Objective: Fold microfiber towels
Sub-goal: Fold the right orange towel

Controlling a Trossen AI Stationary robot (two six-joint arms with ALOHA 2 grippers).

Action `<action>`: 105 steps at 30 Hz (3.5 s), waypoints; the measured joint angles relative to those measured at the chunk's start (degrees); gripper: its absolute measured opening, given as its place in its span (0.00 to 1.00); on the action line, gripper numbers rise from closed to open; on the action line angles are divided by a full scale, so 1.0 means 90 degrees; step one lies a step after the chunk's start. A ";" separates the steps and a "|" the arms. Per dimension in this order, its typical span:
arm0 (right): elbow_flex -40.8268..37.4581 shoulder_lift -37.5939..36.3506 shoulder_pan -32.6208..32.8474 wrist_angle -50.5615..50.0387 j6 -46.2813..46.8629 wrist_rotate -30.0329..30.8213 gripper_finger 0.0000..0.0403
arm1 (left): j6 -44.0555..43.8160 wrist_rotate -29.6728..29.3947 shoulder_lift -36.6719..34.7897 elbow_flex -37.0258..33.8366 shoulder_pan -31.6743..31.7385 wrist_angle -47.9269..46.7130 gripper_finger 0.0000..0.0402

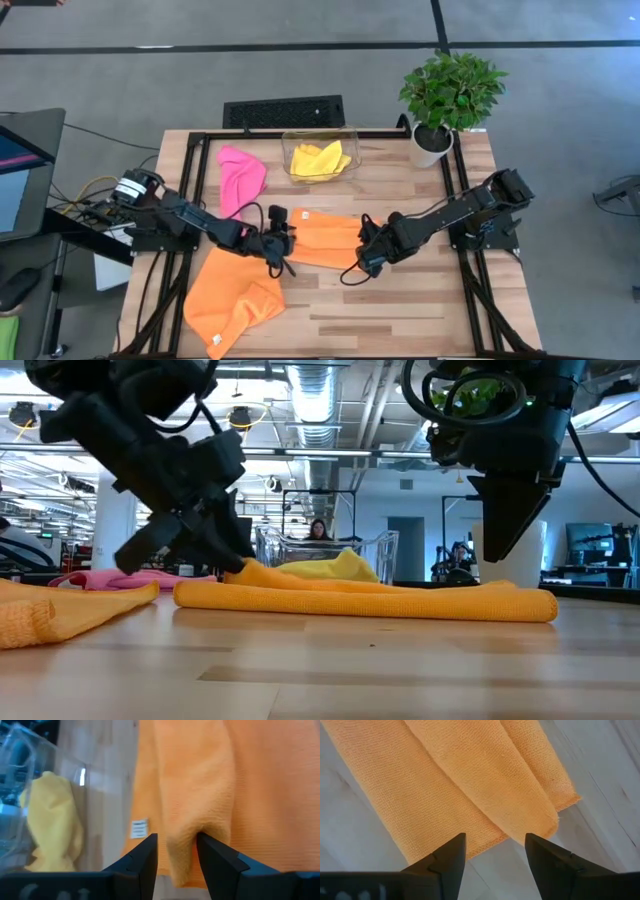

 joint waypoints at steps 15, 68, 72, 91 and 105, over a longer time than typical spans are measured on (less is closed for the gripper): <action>0.0000 0.0000 0.0101 0.0422 -0.0275 -0.0046 0.56 | 0.0109 0.0016 0.0000 0.0069 0.0639 -0.0034 0.32; -0.1426 0.0010 -0.0163 0.2252 -0.2679 0.1052 0.53 | -0.1446 0.0046 -0.1061 0.0062 0.0555 -0.0463 0.32; -0.1435 0.0010 -0.0182 0.2265 -0.2732 0.1035 0.45 | -0.1539 0.0047 -0.1061 0.0062 0.0472 -0.0457 0.32; -0.1283 -0.0051 -0.0732 0.2217 -0.2793 0.1236 0.06 | -0.1713 0.0126 -0.1061 0.0062 0.0447 -0.0454 0.32; -0.1275 -0.0051 -0.1240 0.2016 -0.2288 0.1244 0.08 | -0.1929 0.0397 -0.1061 0.0062 0.0445 -0.0464 0.32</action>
